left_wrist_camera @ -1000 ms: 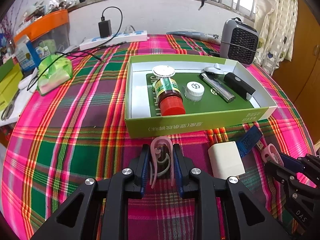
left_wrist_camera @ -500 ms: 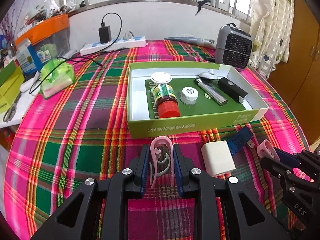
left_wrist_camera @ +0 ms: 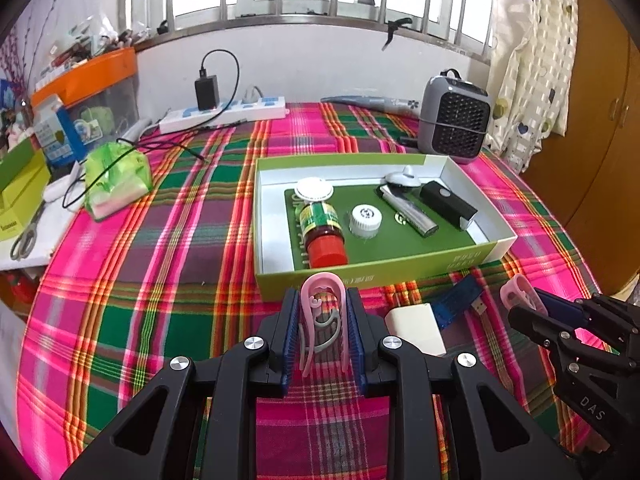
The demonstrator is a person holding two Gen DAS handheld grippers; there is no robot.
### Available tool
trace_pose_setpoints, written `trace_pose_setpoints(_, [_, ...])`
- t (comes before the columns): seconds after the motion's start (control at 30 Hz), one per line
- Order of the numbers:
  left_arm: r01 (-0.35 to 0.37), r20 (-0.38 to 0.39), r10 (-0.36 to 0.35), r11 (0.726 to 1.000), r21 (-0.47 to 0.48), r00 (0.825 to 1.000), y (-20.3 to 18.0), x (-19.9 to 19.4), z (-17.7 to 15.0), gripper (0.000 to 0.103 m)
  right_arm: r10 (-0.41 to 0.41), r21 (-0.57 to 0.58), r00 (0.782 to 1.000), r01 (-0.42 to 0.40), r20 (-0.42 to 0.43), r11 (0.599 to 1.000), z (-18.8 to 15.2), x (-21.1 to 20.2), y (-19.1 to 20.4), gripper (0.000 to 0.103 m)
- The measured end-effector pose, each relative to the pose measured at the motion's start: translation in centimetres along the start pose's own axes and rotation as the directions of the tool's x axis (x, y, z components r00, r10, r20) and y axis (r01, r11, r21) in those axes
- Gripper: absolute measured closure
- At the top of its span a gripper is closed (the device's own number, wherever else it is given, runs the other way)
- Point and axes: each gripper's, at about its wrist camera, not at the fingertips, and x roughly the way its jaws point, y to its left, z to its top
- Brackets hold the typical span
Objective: Organize rigid objects
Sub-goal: 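Carry the pink clip with the right tool while the left tool carries its clip to the box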
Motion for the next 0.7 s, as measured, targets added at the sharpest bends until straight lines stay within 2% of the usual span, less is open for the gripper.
trace_pose_setpoints(0.33, [0.014, 0.013, -0.014, 1.000, 0.014, 1.000, -0.4, -0.1, 1.2, 0.081, 0.009, 0.003, 1.000, -0.009, 0.014, 1.000, 1.3, -0.1, -0.5, 0.078])
trace_pose_setpoints(0.7, [0.036, 0.009, -0.037, 0.999, 0.018, 0.999, -0.9, 0.9, 3.0, 0.081, 0.023, -0.026, 0.999, -0.022, 0.025, 0.999, 4.5, 0.6, -0.9, 0.078])
